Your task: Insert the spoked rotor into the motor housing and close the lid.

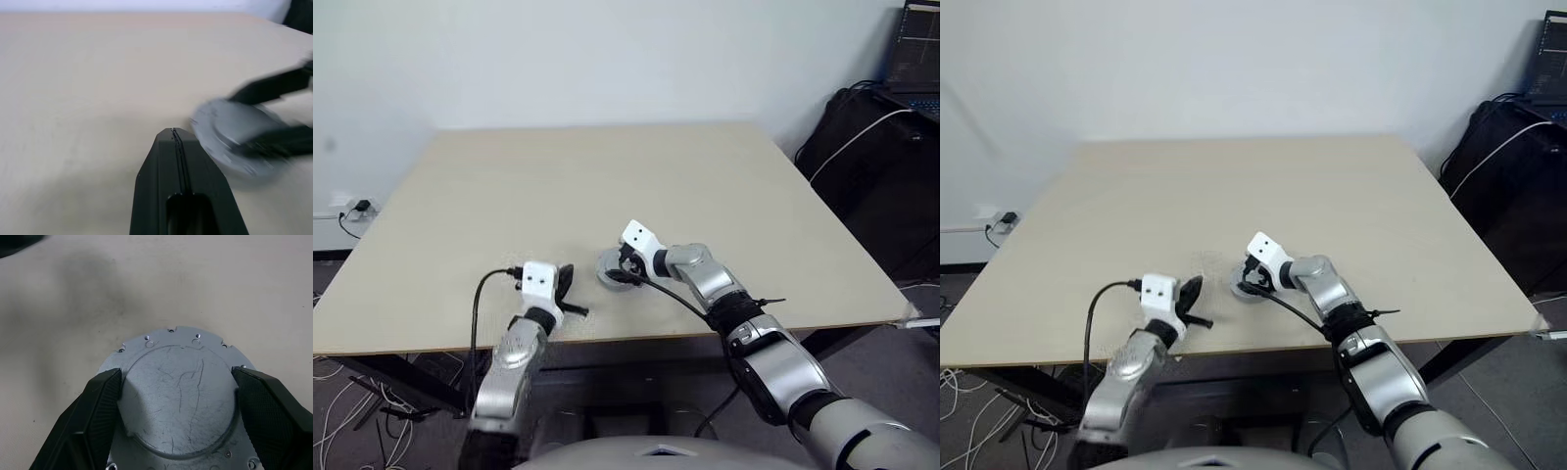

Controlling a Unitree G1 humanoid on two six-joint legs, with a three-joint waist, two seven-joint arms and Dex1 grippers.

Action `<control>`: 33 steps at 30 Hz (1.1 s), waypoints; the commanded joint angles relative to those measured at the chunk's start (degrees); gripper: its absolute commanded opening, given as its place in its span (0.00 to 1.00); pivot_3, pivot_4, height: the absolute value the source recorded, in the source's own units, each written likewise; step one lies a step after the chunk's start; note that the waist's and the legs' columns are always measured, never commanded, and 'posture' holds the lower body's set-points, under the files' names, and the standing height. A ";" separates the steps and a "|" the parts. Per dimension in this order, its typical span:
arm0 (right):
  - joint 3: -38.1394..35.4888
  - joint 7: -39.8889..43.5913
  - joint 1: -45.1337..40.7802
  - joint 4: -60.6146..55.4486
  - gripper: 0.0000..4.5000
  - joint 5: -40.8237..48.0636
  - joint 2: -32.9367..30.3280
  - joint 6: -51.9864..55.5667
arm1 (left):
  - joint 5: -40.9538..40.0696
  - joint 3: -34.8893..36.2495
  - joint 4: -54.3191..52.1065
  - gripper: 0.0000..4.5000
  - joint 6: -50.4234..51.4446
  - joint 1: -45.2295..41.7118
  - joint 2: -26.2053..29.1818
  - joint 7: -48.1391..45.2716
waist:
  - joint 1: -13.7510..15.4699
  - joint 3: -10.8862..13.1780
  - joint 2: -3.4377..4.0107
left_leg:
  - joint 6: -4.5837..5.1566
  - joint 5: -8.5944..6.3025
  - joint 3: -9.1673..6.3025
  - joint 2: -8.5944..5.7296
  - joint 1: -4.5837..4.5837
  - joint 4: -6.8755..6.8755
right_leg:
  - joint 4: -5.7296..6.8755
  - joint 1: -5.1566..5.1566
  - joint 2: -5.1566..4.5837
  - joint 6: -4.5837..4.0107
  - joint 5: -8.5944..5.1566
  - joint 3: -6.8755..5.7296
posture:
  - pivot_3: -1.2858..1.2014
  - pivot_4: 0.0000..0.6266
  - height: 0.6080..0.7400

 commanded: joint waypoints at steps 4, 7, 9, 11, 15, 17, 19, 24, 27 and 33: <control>0.51 -1.37 1.61 -1.03 0.73 -1.75 -1.08 2.89 | -14.25 8.23 7.30 0.00 17.29 -13.74 -0.36 -4.51 | -0.17 -0.04 -0.13 | 0.00 0.01 0.02 -0.04 -0.01 0.00 | -0.02 0.03 0.01 0.03 0.01 0.01 | 0.52 0.00 1.00; 0.40 -1.64 2.32 -2.34 0.73 -1.59 -1.21 3.63 | -19.04 10.83 11.72 0.00 21.95 -19.07 -0.26 -7.19 | -0.15 -0.01 -0.24 | -0.01 0.03 -0.01 -0.07 -0.01 0.01 | -0.04 0.06 0.04 0.08 0.05 0.02 | 0.52 0.00 1.00; 0.38 -1.81 2.74 -3.21 0.73 -1.50 -1.30 4.12 | -19.53 9.93 14.07 0.00 24.55 -21.32 0.64 -9.56 | -0.24 -0.02 -0.25 | -0.02 0.04 -0.01 -0.08 -0.01 0.00 | -0.05 0.08 0.04 0.09 0.05 0.03 | 0.52 0.00 1.00; 0.33 -1.97 3.12 -4.01 0.73 -1.42 -1.37 4.53 | -19.39 8.65 15.91 0.00 27.17 -22.92 1.45 -11.18 | -0.32 -0.02 -0.25 | -0.03 0.03 0.00 -0.09 -0.01 -0.02 | -0.06 0.08 0.06 0.16 0.09 0.05 | 0.52 0.00 1.00; 0.26 -2.21 3.83 -5.49 0.73 -1.26 -1.53 5.36 | -18.21 6.71 19.22 0.00 30.10 -24.88 2.36 -12.66 | -0.37 -0.02 -0.26 | -0.24 0.15 0.03 -0.11 -0.03 -0.11 | -0.07 0.17 0.08 0.18 0.09 0.11 | 0.52 0.00 1.00; 0.26 -2.30 4.11 -6.07 0.73 -1.21 -1.61 5.69 | -17.19 5.81 20.61 0.00 30.64 -25.50 2.61 -12.30 | -0.35 0.00 -0.28 | -0.23 0.14 0.01 -0.11 -0.03 -0.14 | -0.08 0.14 0.09 0.16 0.08 0.11 | 0.52 0.00 1.00; 0.26 -2.35 4.35 -6.59 0.73 -1.16 -1.72 6.02 | -16.47 4.94 21.15 0.00 30.86 -25.71 2.75 -12.27 | -0.31 0.00 -0.28 | -0.21 0.13 -0.01 -0.11 -0.03 -0.17 | -0.09 0.08 0.08 0.16 0.08 0.11 | 0.52 0.00 1.00; 0.36 -2.44 4.60 -7.26 0.73 -1.15 -1.91 6.58 | -15.01 3.66 21.65 0.00 31.98 -25.63 2.61 -12.03 | -0.12 0.00 -0.28 | -0.19 0.12 -0.02 -0.13 -0.02 -0.20 | -0.13 0.05 0.05 0.10 0.05 0.11 | 0.52 0.00 1.00; 0.44 -2.45 4.49 -7.27 0.73 -1.15 -1.88 6.69 | -14.51 3.27 21.69 0.00 32.46 -25.47 2.46 -11.91 | -0.01 -0.01 -0.28 | -0.15 0.10 -0.02 -0.14 -0.02 -0.20 | -0.13 0.04 0.02 0.00 -0.01 0.11 | 0.52 0.00 1.00; 1.09 -2.35 4.30 -7.22 0.73 -1.45 -1.69 6.61 | -12.93 2.31 22.52 0.00 35.34 -25.86 1.43 -10.31 | 0.19 -0.02 -0.29 | -0.12 0.08 -0.05 -0.15 -0.01 -0.20 | -0.13 0.06 0.01 -0.01 -0.02 0.10 | 0.52 0.00 1.00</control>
